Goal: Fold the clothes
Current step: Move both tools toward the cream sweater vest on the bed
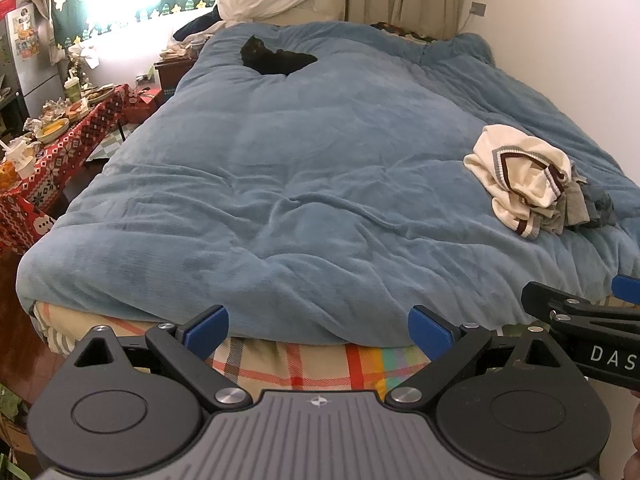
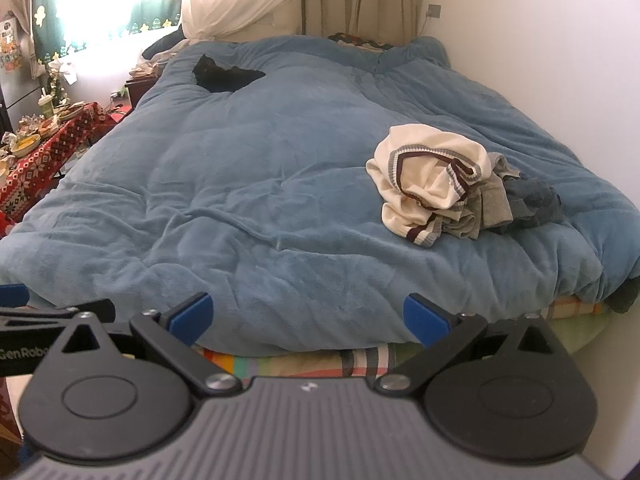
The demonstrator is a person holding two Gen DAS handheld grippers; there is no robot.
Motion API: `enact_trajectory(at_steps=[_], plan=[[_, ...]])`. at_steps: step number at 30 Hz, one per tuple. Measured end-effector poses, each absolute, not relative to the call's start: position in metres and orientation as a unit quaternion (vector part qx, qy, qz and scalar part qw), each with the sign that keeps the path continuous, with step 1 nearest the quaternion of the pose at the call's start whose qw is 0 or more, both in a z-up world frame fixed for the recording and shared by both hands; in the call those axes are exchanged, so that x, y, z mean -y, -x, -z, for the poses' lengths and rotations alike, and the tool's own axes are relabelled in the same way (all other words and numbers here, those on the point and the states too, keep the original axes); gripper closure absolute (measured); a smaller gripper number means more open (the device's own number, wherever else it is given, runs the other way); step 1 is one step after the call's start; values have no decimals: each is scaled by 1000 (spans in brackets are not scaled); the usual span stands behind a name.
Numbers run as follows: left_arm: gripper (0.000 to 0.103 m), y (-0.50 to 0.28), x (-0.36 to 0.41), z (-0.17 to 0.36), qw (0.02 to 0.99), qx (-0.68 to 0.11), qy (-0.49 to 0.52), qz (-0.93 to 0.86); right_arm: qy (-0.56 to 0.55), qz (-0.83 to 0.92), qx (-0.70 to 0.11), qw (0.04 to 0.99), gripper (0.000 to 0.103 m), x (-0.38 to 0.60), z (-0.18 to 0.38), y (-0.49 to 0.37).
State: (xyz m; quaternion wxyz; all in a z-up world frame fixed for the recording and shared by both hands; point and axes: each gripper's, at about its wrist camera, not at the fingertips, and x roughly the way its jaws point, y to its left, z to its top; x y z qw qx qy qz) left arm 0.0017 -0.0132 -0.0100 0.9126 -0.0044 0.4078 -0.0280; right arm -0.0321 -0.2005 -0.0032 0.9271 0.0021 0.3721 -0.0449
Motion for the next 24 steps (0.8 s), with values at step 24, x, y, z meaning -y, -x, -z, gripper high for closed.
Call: enact_trajectory(at_steps=[24], plan=[[5, -19, 34, 25, 903, -427, -6, 54, -15, 82, -384, 920, 1, 228, 20, 24]])
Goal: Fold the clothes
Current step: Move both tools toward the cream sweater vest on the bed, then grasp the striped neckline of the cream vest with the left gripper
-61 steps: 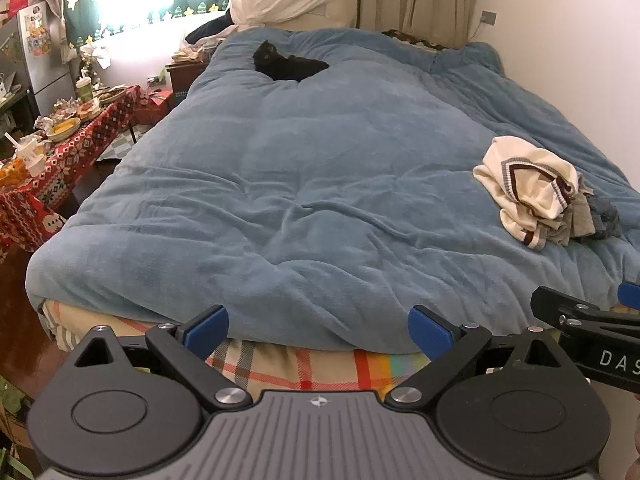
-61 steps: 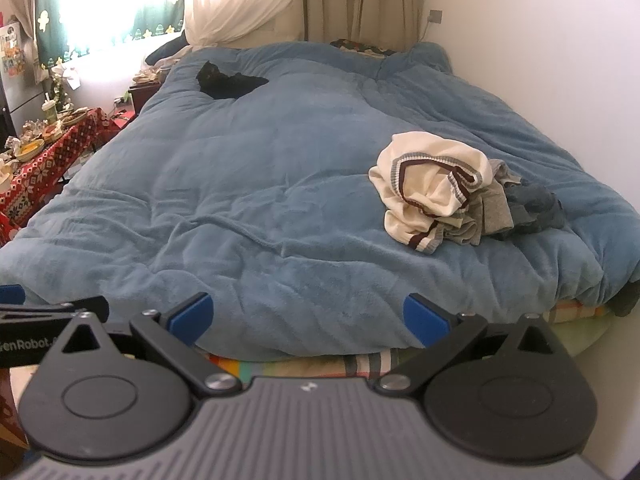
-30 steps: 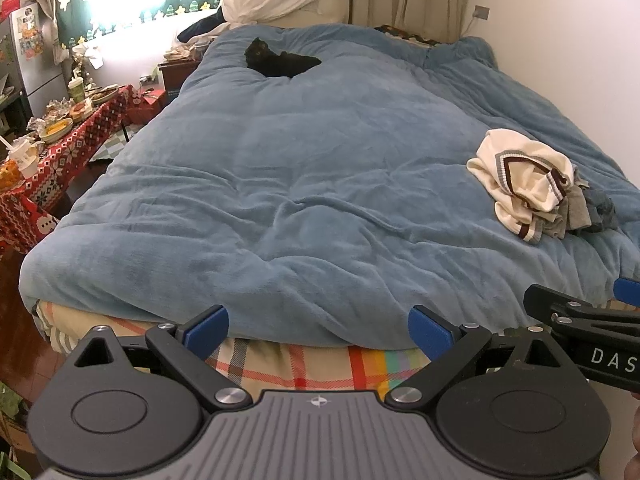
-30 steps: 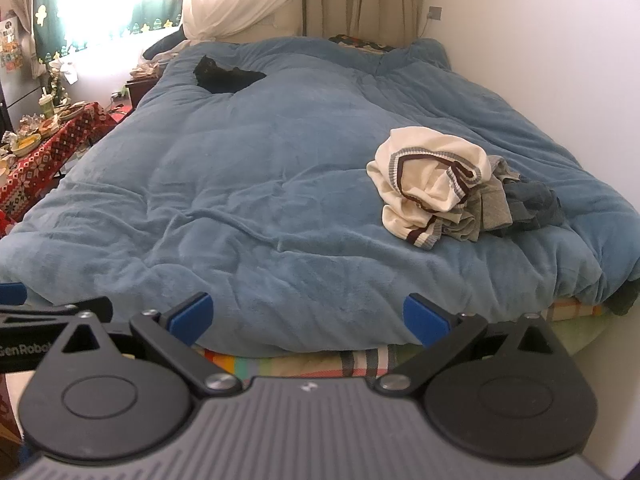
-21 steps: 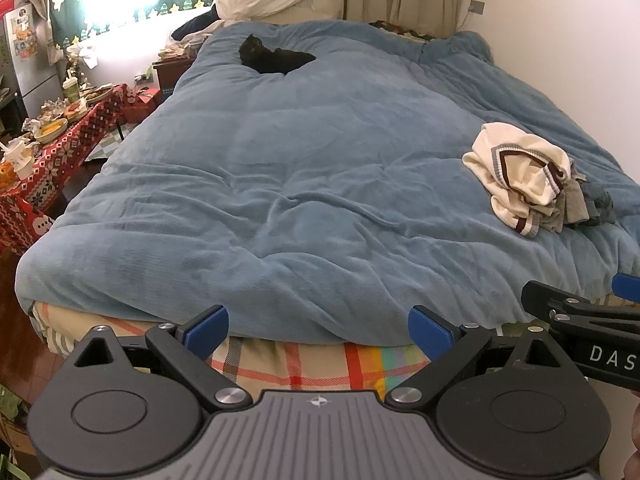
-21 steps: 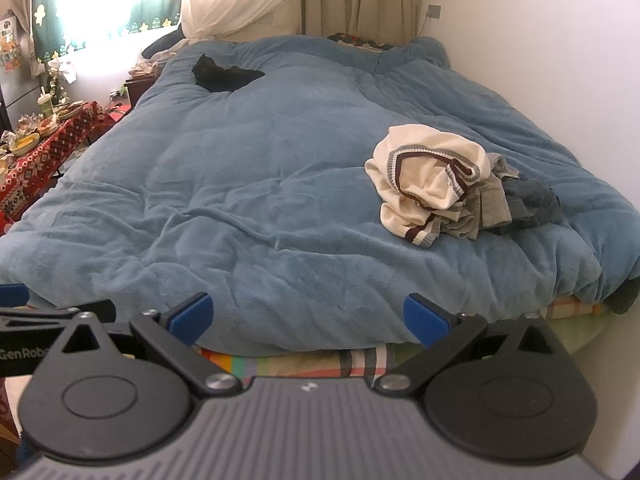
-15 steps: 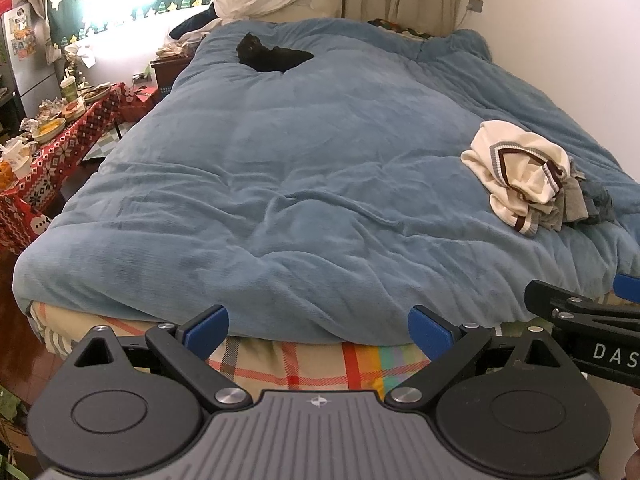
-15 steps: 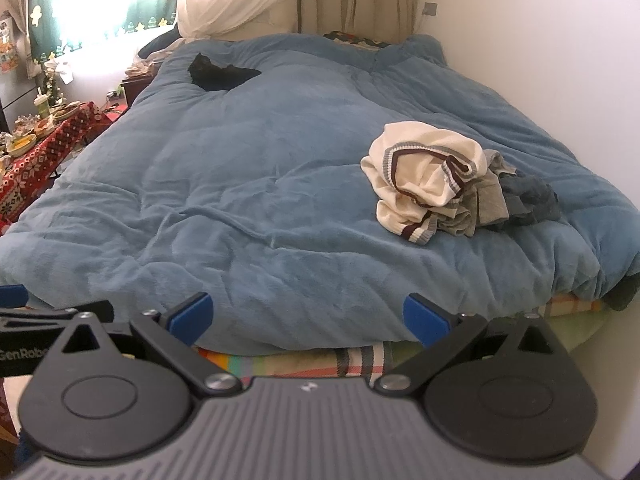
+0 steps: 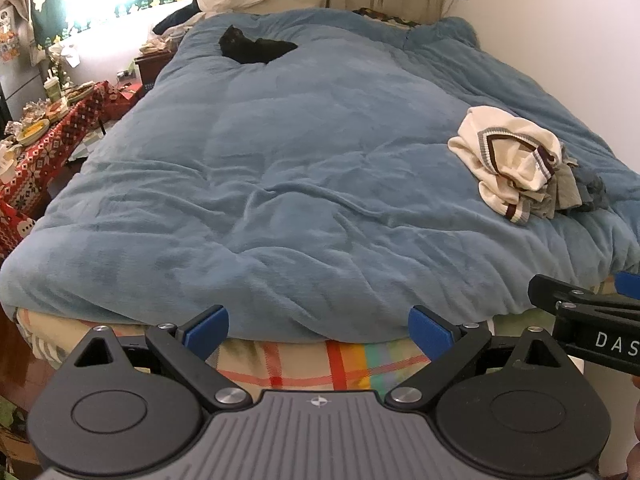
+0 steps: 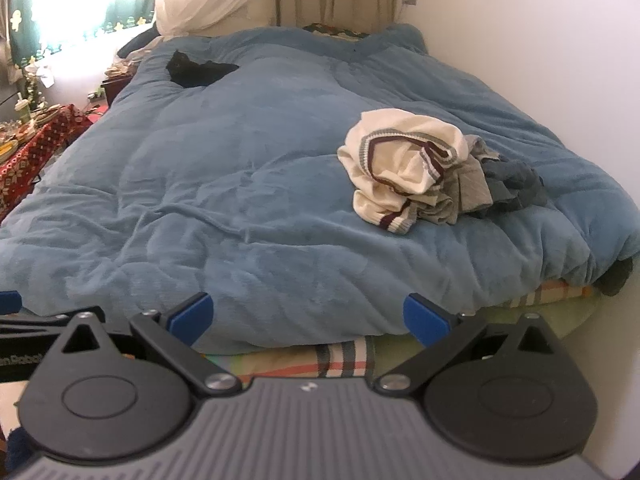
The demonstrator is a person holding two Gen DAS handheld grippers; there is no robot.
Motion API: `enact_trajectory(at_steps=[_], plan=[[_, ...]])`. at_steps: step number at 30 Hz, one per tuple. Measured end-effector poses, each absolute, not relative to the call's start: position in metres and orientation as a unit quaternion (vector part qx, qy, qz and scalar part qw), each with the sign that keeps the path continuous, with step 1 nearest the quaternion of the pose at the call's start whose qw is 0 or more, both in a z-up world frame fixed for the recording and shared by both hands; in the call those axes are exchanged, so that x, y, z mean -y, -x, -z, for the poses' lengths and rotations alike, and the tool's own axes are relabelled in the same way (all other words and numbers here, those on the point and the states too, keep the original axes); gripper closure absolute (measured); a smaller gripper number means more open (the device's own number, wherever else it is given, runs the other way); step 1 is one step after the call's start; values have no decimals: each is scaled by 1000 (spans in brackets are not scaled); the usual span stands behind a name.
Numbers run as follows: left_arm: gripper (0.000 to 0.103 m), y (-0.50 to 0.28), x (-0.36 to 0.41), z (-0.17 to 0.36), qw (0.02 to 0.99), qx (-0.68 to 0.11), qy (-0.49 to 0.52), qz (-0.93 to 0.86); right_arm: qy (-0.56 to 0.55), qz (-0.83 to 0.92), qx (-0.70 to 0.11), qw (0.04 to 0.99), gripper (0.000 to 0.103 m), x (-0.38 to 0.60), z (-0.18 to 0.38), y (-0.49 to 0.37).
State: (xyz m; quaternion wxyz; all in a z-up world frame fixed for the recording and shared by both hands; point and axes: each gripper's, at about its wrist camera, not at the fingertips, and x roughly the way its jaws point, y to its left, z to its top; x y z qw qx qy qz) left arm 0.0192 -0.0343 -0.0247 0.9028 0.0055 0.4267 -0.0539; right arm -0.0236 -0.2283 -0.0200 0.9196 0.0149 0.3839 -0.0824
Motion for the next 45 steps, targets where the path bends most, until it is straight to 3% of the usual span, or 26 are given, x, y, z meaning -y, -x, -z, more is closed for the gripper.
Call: enact_trajectory(at_steps=[20, 30, 39, 42, 45], plan=[[8, -85, 86, 57, 890, -436, -34, 128, -13, 156, -406, 900, 1, 291, 67, -21], [11, -151, 142, 84, 891, -421, -42, 166, -7, 189, -364, 912, 1, 347, 87, -60], [7, -205, 198, 104, 890, -408, -51, 198, 23, 211, -328, 920, 1, 399, 111, -100], [13, -223, 216, 110, 892, -401, -57, 199, 22, 198, -306, 931, 1, 412, 119, -107], [34, -237, 229, 115, 890, -392, -54, 227, 16, 165, -298, 940, 1, 422, 123, -115]])
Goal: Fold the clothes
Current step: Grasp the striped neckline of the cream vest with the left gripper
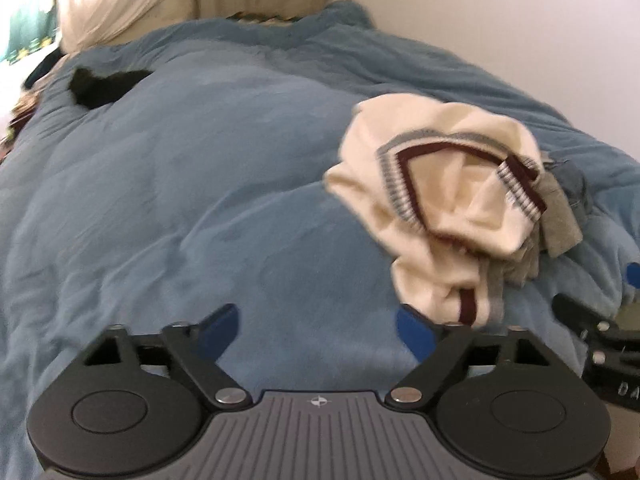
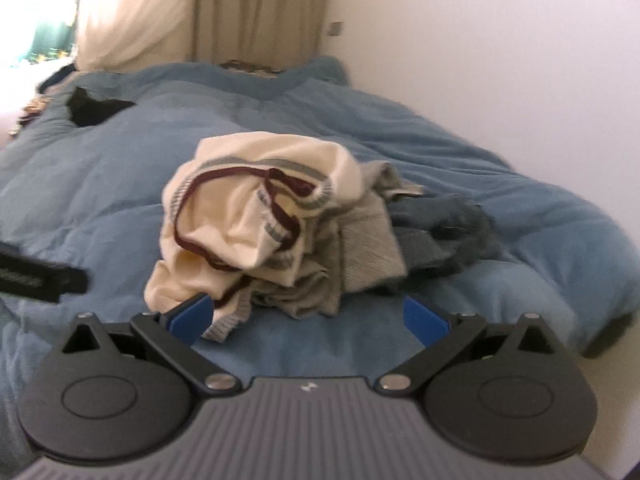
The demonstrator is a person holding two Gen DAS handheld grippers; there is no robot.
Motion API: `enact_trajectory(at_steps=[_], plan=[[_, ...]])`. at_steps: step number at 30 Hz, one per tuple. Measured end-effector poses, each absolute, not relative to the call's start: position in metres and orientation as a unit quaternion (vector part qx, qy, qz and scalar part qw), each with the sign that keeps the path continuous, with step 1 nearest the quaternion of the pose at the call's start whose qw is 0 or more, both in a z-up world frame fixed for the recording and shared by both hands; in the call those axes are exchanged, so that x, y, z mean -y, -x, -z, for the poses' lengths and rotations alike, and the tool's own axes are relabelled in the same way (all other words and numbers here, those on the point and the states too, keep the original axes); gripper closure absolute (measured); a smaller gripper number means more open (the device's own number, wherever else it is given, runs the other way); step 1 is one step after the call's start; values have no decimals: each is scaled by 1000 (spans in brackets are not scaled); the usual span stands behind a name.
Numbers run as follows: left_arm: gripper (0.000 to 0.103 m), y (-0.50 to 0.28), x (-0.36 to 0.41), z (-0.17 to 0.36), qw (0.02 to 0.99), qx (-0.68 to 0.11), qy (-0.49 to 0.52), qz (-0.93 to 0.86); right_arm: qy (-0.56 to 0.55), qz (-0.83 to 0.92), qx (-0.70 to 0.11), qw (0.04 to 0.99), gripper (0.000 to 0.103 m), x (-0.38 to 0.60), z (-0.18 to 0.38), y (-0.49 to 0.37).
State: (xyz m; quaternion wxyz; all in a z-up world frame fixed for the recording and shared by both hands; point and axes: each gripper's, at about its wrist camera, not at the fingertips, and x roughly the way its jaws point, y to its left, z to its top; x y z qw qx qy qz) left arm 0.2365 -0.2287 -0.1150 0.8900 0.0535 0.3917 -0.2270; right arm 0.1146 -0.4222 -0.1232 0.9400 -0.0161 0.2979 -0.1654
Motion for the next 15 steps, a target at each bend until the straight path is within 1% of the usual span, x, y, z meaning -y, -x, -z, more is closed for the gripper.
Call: enact_trajectory(at_steps=[1, 2, 5, 6, 7, 9, 11, 13, 14, 15], plan=[[40, -242, 234, 117, 887, -394, -55, 234, 16, 159, -293, 943, 1, 425, 125, -118], [44, -248, 240, 118, 884, -398, -58, 237, 19, 155, -288, 945, 1, 427, 127, -121], [44, -259, 252, 120, 887, -392, -60, 236, 10, 143, -284, 948, 3, 435, 129, -135], [44, -262, 256, 120, 889, -388, -59, 237, 1, 135, -285, 949, 9, 439, 130, -139], [44, -264, 260, 119, 891, -382, -59, 239, -9, 127, -286, 950, 12, 443, 131, -144], [44, -268, 265, 118, 895, -369, -52, 245, -22, 118, -284, 951, 15, 448, 135, -152], [44, -271, 273, 117, 897, -359, -59, 253, -26, 116, -280, 953, 23, 450, 138, -159], [44, -275, 282, 117, 893, -355, -75, 266, -30, 114, -278, 953, 37, 453, 141, -166], [44, -278, 287, 118, 891, -355, -83, 271, -34, 111, -279, 953, 40, 454, 143, -171], [44, -281, 289, 119, 890, -356, -84, 274, -38, 108, -279, 953, 47, 456, 144, -175]])
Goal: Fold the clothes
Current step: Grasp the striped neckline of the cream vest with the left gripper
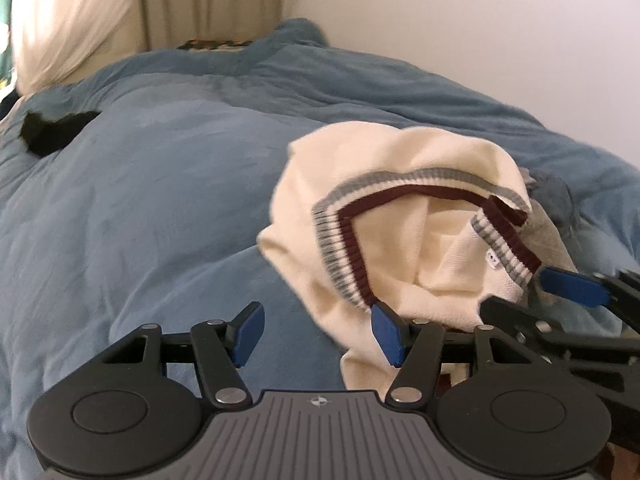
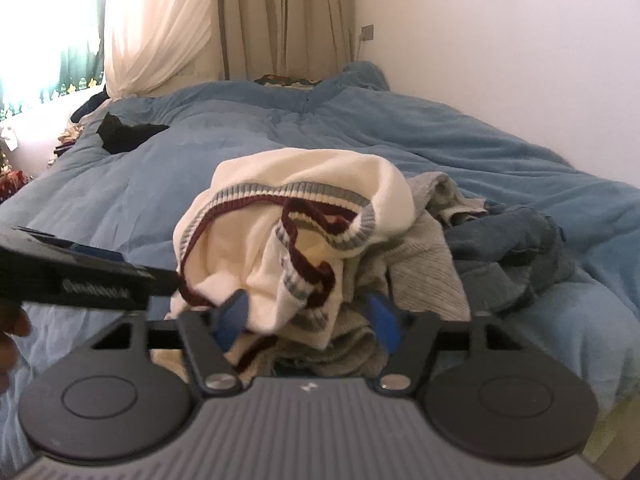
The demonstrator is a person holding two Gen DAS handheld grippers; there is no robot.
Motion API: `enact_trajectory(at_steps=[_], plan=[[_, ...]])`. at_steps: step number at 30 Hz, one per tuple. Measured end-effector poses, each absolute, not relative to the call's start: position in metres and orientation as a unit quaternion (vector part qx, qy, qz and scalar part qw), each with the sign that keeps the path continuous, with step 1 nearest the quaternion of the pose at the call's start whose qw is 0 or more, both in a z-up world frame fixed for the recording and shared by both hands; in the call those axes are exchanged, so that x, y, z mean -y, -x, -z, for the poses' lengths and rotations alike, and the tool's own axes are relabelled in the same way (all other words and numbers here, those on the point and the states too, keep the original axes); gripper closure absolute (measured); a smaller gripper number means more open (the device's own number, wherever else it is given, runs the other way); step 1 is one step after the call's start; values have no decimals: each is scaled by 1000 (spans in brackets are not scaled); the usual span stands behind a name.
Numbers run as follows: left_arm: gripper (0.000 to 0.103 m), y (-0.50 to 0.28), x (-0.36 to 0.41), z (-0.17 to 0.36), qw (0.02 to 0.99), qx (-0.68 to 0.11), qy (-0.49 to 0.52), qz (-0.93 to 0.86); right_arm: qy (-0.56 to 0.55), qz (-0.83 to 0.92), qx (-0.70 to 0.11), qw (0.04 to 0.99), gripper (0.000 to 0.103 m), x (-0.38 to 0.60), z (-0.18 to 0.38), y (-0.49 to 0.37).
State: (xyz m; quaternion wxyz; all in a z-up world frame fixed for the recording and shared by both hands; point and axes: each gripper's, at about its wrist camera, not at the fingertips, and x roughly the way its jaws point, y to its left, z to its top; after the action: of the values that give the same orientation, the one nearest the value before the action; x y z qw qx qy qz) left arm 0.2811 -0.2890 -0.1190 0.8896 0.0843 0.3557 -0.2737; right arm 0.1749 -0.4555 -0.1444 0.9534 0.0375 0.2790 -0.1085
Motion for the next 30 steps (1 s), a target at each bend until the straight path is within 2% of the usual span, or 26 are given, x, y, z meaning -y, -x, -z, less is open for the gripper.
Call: enact_trajectory(at_steps=[1, 5, 8, 9, 15, 18, 19, 22, 25, 30], plan=[[44, -285, 291, 120, 889, -357, -82, 275, -42, 107, -280, 953, 52, 457, 146, -179], [43, -300, 293, 124, 884, -369, -61, 280, -66, 102, -286, 951, 59, 462, 153, -192], [44, -314, 295, 128, 877, -384, -35, 285, -73, 103, -287, 949, 73, 464, 158, -200], [44, -318, 295, 129, 875, -390, -26, 287, -72, 105, -288, 949, 84, 464, 159, -202], [44, -335, 303, 138, 859, -421, 14, 292, -75, 103, -291, 948, 88, 465, 163, -208], [62, -337, 304, 137, 858, -426, 18, 287, -79, 101, -290, 948, 89, 463, 164, -211], [75, -336, 304, 137, 860, -425, 16, 283, -83, 100, -290, 948, 89, 463, 164, -211], [89, -330, 301, 134, 866, -420, 15, 270, -88, 93, -289, 949, 92, 459, 162, -211], [94, -319, 295, 126, 876, -404, 8, 261, -84, 82, -285, 951, 93, 448, 156, -202], [95, -301, 261, 104, 890, -382, 13, 250, -89, 48, -277, 955, 93, 423, 140, -189]])
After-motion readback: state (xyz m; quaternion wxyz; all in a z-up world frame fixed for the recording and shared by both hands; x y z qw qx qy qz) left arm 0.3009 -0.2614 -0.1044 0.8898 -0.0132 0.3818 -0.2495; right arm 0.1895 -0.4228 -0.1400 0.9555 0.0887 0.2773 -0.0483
